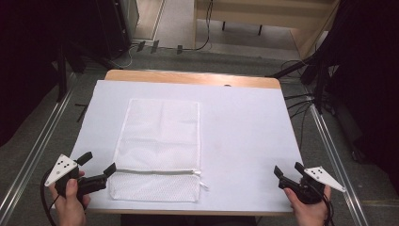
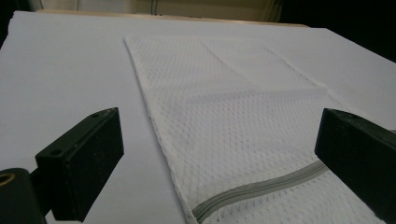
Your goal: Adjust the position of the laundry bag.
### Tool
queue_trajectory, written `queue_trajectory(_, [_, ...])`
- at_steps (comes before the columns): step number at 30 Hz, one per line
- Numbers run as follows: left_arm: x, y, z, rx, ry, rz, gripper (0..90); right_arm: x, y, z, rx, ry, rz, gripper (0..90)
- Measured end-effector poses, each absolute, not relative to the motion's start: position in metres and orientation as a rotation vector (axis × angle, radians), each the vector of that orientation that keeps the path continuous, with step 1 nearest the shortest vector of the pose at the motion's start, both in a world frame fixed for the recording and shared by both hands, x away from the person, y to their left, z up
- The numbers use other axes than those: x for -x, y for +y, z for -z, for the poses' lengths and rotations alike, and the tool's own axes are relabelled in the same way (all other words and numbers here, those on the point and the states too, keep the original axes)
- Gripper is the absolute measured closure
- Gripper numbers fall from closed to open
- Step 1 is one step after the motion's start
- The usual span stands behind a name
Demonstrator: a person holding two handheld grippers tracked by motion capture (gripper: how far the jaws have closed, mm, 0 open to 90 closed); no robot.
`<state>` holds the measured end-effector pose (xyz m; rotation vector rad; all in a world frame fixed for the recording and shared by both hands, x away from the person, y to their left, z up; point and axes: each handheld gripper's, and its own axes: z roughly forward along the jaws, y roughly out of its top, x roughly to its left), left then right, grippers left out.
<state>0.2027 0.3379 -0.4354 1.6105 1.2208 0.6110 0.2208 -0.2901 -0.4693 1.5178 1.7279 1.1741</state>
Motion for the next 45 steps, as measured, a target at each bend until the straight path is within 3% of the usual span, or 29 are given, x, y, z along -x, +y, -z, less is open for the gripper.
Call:
queue_trajectory(5, [-0.203, 0.337, 0.438, -1.623, 1.223, -0.604, 1.2, -0.221, -0.282, 0.464, -1.529, 1.705, -1.180, 25.7])
queue_trajectory(14, [-0.204, 0.332, 0.442, -1.646, 1.229, -0.617, 1.2, -0.230, -0.239, 0.451, -1.431, 1.841, -1.302, 51.6])
queue_trajectory(22, [-0.206, 0.332, 0.446, -1.650, 1.226, -0.595, 1.2, -0.266, -0.176, 0.445, -1.385, 2.063, -1.255, 52.8])
queue_trajectory(24, [-0.208, 0.332, 0.447, -1.648, 1.237, -0.588, 1.2, -0.280, -0.150, 0.443, -1.382, 2.112, -1.269, 58.9])
queue_trajectory(30, [-0.206, 0.332, 0.446, -1.648, 1.235, -0.593, 1.3, -0.312, -0.109, 0.445, -1.455, 2.206, -1.292, 65.7])
queue_trajectory(45, [-0.208, 0.334, 0.447, -1.647, 1.245, -0.591, 1.2, -0.359, -0.063, 0.458, -1.659, 2.317, -1.139, 71.6])
